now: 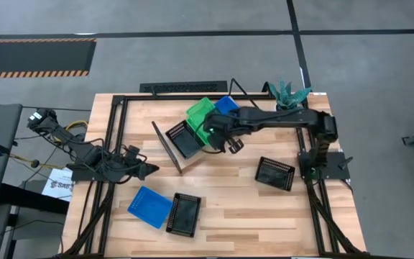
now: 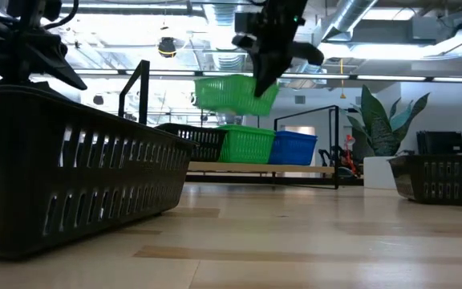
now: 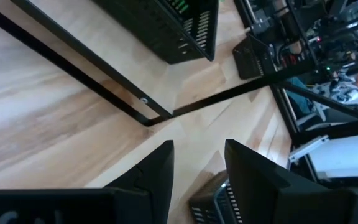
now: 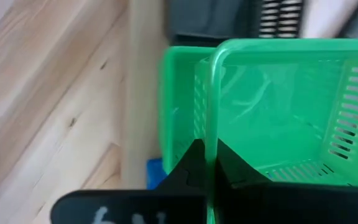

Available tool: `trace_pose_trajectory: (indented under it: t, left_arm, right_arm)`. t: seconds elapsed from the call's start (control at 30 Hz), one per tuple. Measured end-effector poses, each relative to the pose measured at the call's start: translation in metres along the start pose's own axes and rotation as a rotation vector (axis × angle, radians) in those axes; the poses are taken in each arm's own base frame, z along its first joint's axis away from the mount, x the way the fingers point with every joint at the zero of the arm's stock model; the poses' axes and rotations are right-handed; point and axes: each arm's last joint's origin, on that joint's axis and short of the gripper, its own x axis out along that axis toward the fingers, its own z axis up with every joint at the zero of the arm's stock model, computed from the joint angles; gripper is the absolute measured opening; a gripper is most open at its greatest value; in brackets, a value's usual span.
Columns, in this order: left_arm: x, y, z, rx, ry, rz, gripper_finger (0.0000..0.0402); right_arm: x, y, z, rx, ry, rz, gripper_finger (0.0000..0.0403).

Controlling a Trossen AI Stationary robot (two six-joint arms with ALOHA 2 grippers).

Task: Stack baskets on shelf by color
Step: Stack the green bin on top of the other green bins on the shelf

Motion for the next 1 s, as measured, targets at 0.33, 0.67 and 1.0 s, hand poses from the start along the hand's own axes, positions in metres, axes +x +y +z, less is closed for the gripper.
trace_pose_trajectory:
  t: [0.33, 0.67, 1.0]
  left_arm:
    - [0.0, 0.002, 0.0, 0.013, -0.003, 0.018, 0.013]
    - [0.0, 0.002, 0.0, 0.015, -0.002, 0.02, 0.013]
    - [0.0, 0.002, 0.0, 0.023, -0.001, 0.021, 0.013]
  right_arm:
    - [0.021, 0.004, 0.002, -0.107, 0.02, 0.07, 0.0011]
    - [0.035, -0.002, -0.005, -0.1, 0.054, 0.095, 0.0016]
    - [0.035, -0.003, -0.005, -0.105, 0.045, 0.086, 0.0024]
